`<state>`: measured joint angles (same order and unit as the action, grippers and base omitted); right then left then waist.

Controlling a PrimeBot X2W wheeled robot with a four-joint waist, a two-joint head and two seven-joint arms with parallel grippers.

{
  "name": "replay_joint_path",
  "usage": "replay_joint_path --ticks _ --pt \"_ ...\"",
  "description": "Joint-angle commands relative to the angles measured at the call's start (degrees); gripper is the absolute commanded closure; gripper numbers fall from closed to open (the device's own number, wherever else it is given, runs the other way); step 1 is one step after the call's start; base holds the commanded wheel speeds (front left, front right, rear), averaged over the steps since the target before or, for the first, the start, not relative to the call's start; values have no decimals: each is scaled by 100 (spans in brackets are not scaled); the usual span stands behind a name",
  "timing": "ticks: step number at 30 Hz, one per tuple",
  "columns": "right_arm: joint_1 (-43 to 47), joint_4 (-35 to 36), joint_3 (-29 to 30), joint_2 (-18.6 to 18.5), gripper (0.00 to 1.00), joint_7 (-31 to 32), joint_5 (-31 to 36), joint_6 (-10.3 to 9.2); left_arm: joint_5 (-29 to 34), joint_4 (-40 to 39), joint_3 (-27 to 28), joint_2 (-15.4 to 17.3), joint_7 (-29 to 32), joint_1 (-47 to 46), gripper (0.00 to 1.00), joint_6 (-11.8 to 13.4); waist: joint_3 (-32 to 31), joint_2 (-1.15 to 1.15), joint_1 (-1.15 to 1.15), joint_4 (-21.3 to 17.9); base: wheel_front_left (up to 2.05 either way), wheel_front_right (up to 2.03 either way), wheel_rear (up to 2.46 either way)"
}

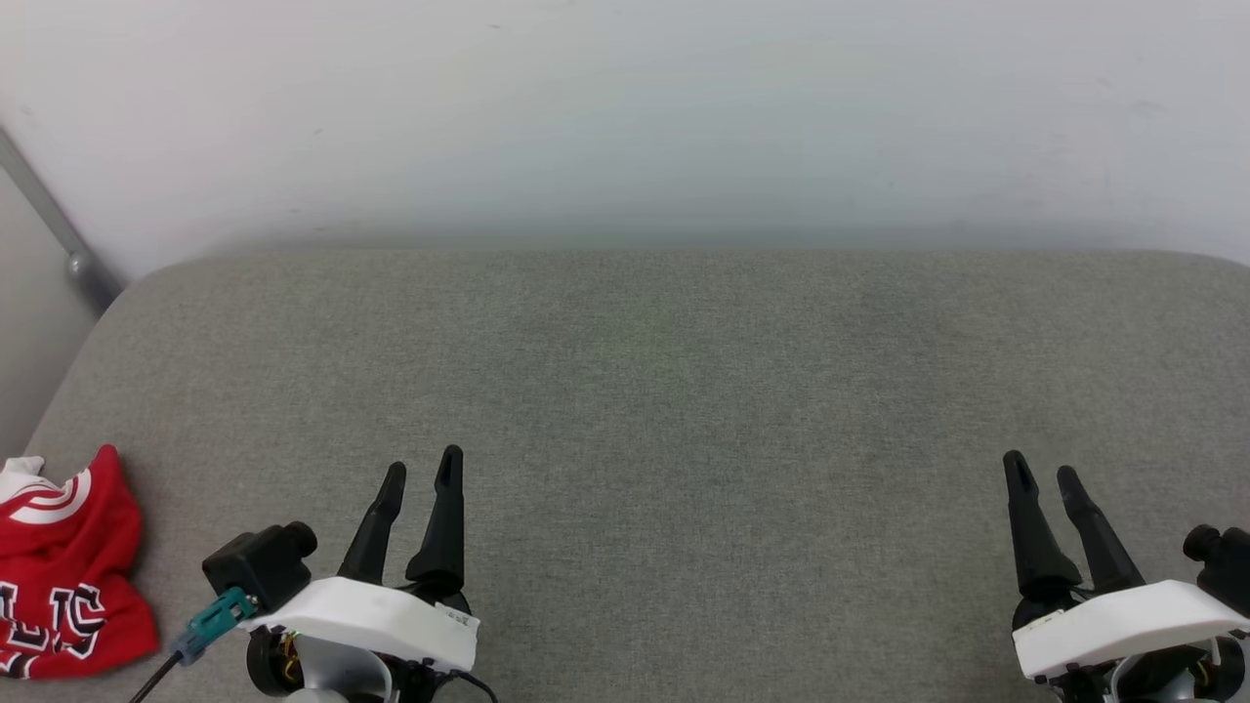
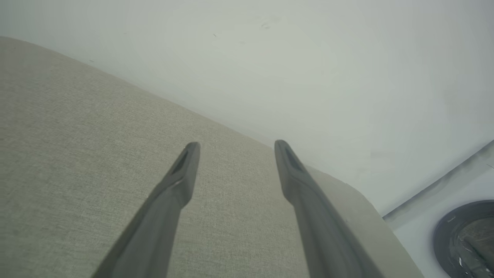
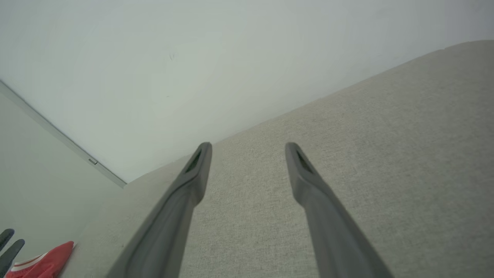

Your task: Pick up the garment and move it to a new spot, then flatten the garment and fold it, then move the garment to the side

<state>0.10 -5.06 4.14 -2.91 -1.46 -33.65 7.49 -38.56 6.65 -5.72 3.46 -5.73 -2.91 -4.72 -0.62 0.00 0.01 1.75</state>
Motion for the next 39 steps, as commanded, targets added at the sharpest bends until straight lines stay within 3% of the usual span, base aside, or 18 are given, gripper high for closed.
replay_joint_path --ticks 1,22,39 --pt "-17 117 -9 -3 0 -8 224 0 205 -71 -54 60 -57 -50 0 45 -2 0 -1 4 0 0 0" --pt "181 381 -9 -1 0 8 1745 0 1481 98 -408 231 -385 -99 0 354 -11 0 -1 70 0 0 0" --pt "299 536 -3 1 0 -68 2622 0 2260 167 -532 261 -613 -105 0 431 -20 0 -1 140 0 0 0"
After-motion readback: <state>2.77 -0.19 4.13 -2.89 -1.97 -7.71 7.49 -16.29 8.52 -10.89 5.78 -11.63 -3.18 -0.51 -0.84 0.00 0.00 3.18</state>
